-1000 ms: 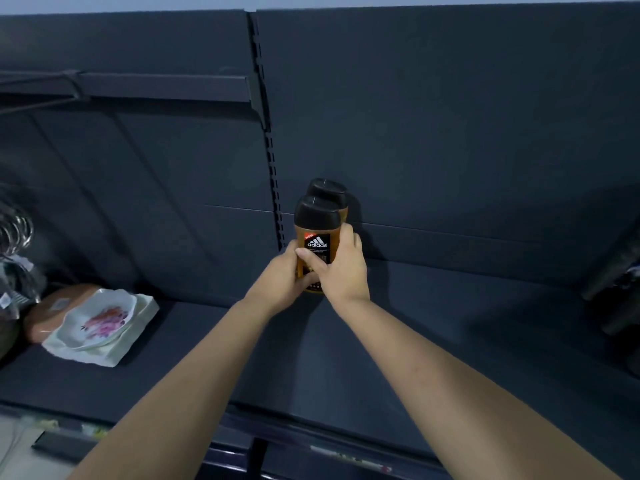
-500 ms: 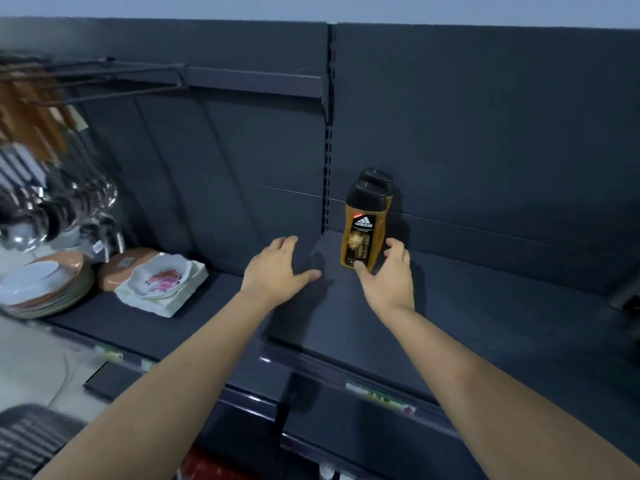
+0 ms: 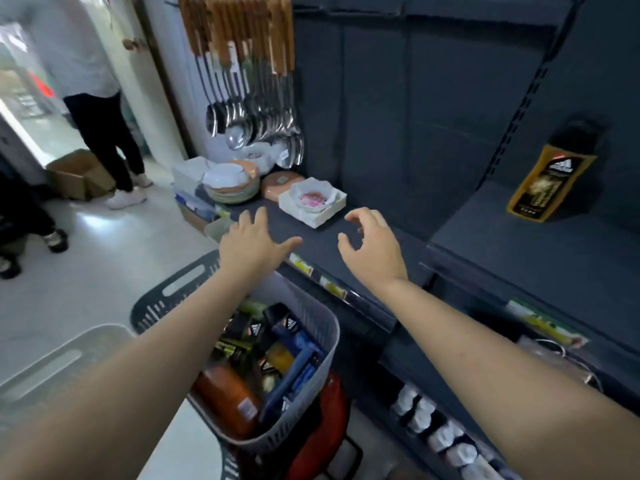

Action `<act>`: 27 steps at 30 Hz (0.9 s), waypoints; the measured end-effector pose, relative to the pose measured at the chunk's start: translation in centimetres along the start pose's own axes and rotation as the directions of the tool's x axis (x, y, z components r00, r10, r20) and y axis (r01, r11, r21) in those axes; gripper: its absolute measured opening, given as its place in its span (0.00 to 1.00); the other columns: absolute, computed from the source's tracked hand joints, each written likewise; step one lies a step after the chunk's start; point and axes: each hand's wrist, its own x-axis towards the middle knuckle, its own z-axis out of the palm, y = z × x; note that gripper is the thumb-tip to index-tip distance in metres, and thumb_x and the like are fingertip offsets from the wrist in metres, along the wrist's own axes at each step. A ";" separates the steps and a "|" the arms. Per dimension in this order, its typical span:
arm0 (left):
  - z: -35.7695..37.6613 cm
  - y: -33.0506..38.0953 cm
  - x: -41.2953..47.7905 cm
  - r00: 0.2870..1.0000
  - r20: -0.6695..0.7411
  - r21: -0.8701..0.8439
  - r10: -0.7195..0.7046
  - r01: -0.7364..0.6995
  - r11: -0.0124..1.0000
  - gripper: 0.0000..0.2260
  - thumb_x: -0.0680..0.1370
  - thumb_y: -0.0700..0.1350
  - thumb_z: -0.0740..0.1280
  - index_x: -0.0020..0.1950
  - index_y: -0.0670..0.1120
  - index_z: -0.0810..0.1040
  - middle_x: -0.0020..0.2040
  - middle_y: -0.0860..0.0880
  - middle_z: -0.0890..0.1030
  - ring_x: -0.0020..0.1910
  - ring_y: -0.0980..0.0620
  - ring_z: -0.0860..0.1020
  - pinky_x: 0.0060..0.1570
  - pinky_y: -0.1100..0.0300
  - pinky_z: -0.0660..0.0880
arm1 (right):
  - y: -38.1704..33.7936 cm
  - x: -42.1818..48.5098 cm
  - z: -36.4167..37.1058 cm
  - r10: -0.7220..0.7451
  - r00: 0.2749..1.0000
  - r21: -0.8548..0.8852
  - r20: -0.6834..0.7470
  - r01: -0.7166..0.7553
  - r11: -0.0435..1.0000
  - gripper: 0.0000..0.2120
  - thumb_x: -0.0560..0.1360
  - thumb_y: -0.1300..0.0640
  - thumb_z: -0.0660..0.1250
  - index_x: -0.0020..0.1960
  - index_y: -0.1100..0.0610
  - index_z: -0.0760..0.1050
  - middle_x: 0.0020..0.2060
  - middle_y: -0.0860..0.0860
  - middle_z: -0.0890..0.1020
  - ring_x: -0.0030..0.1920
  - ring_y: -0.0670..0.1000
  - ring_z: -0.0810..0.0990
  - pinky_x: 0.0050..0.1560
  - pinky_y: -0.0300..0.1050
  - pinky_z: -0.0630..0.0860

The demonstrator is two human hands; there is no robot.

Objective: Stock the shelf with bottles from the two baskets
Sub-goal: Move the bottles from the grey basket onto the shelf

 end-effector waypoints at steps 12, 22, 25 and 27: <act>7.2 -12.1 -5.0 0.881 0.226 -0.030 -0.417 0.434 0.900 0.38 0.75 0.64 0.65 0.77 0.45 0.56 0.73 0.41 0.64 0.70 0.39 0.66 0.63 0.46 0.70 | -0.9 -3.0 14.9 0.091 0.802 -0.077 0.591 -0.056 0.995 0.09 0.76 0.54 0.68 0.53 0.56 0.73 0.47 0.49 0.77 0.45 0.50 0.76 0.44 0.43 0.72; 16.3 -12.0 -7.5 0.798 0.414 -0.218 -0.439 0.555 0.803 0.17 0.75 0.45 0.67 0.63 0.45 0.74 0.59 0.42 0.77 0.59 0.40 0.76 0.54 0.50 0.75 | 2.4 -6.5 23.4 0.409 0.534 -0.478 0.740 -0.011 0.878 0.11 0.77 0.58 0.66 0.56 0.64 0.78 0.56 0.61 0.81 0.58 0.61 0.79 0.50 0.47 0.76; 17.3 -11.3 -7.5 0.777 0.457 -0.169 -0.432 0.553 0.816 0.11 0.76 0.42 0.66 0.57 0.42 0.77 0.55 0.41 0.80 0.57 0.40 0.77 0.49 0.54 0.74 | 2.4 -7.2 24.5 0.449 0.539 -0.560 0.713 0.052 0.827 0.11 0.77 0.63 0.63 0.58 0.62 0.79 0.57 0.59 0.81 0.59 0.59 0.79 0.52 0.49 0.78; 17.8 -11.0 -7.3 0.757 0.489 -0.101 -0.434 0.543 0.833 0.08 0.77 0.40 0.64 0.53 0.41 0.77 0.54 0.40 0.80 0.55 0.40 0.78 0.47 0.54 0.73 | 2.6 -7.7 25.2 0.443 0.542 -0.573 0.715 0.091 0.814 0.12 0.78 0.64 0.61 0.59 0.63 0.78 0.58 0.59 0.81 0.59 0.59 0.79 0.52 0.49 0.78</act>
